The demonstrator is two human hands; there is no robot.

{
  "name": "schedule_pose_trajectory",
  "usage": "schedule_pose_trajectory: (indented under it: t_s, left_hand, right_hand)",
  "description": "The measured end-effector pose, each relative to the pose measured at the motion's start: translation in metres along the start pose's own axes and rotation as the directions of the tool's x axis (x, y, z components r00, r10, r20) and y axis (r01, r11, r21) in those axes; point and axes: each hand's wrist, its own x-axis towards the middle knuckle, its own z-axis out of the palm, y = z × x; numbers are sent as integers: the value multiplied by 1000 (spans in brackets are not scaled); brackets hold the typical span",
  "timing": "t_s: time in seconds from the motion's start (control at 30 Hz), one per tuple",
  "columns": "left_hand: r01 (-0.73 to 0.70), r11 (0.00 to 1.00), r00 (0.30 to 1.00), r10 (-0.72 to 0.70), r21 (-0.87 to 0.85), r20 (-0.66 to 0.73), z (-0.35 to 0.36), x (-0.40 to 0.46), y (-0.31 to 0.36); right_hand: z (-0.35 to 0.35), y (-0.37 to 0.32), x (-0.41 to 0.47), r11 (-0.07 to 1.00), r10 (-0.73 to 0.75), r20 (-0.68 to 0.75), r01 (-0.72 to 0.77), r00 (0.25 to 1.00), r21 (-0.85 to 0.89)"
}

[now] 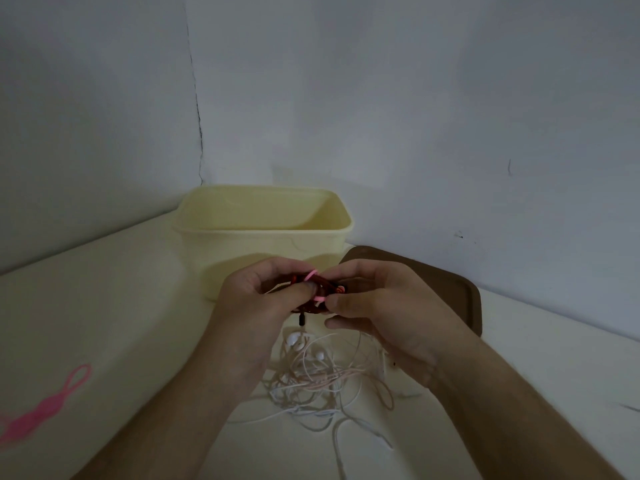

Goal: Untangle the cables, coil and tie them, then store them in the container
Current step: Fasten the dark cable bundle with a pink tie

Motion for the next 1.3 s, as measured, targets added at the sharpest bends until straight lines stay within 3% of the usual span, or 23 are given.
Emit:
schedule_pose_trajectory:
  t_s: [0.7,1.3]
  left_hand:
    - [155,953,978,-111,-260,175,-3,3,1]
    - [85,981,989,-61,-172,137,-3,3,1]
  right_hand:
    - [-1,3,3,998,-52,-105,49,993,-31]
    - [-3,2,3,998,-37,-38,39,999,46]
